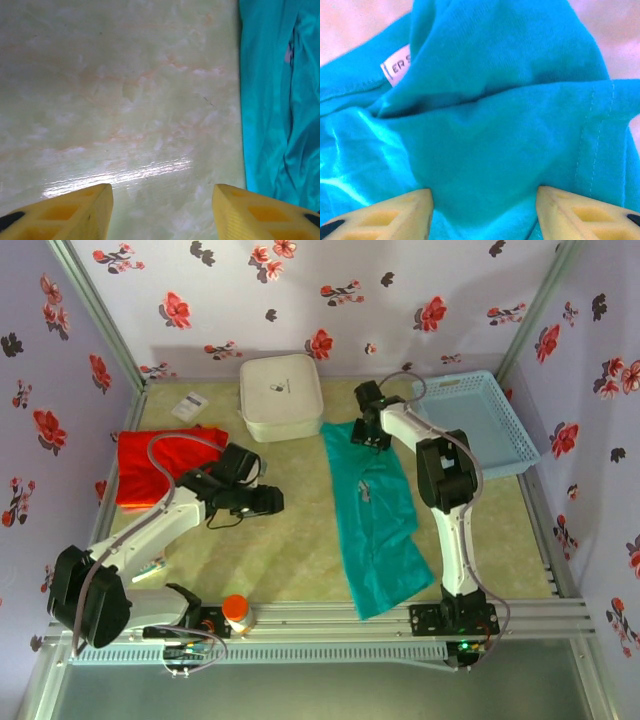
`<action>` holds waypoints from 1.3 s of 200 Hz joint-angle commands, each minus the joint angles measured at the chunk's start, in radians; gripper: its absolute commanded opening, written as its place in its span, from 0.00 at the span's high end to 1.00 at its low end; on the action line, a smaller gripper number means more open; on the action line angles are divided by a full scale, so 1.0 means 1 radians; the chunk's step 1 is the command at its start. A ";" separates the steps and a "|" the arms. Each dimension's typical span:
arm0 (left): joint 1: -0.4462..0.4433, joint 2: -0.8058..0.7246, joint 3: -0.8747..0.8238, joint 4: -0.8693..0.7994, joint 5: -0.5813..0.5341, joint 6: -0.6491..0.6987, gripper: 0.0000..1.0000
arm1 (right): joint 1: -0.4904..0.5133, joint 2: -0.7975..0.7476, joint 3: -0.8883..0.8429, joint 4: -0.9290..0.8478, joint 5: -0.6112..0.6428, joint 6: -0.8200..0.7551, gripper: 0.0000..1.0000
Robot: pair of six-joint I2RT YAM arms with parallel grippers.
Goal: Fold and stack the t-shirts
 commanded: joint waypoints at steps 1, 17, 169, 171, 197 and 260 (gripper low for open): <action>-0.036 0.022 -0.011 0.049 0.030 -0.039 0.45 | -0.048 0.102 0.126 -0.072 0.025 0.038 0.42; -0.070 0.040 -0.020 0.072 0.035 -0.055 0.45 | -0.071 0.157 0.236 -0.082 0.023 0.056 0.39; -0.459 0.417 0.044 0.464 0.125 -0.348 0.40 | -0.070 -0.368 -0.275 0.113 -0.040 0.010 0.01; -0.462 0.422 0.048 0.465 0.125 -0.349 0.40 | -0.070 -0.378 -0.287 0.111 -0.040 0.013 0.01; -0.491 0.501 0.092 0.508 0.152 -0.373 0.42 | -0.067 -0.522 -0.467 0.103 -0.003 0.037 0.01; -0.512 0.612 0.156 0.509 0.200 -0.394 0.53 | -0.080 -0.790 -0.731 0.048 0.055 0.092 0.07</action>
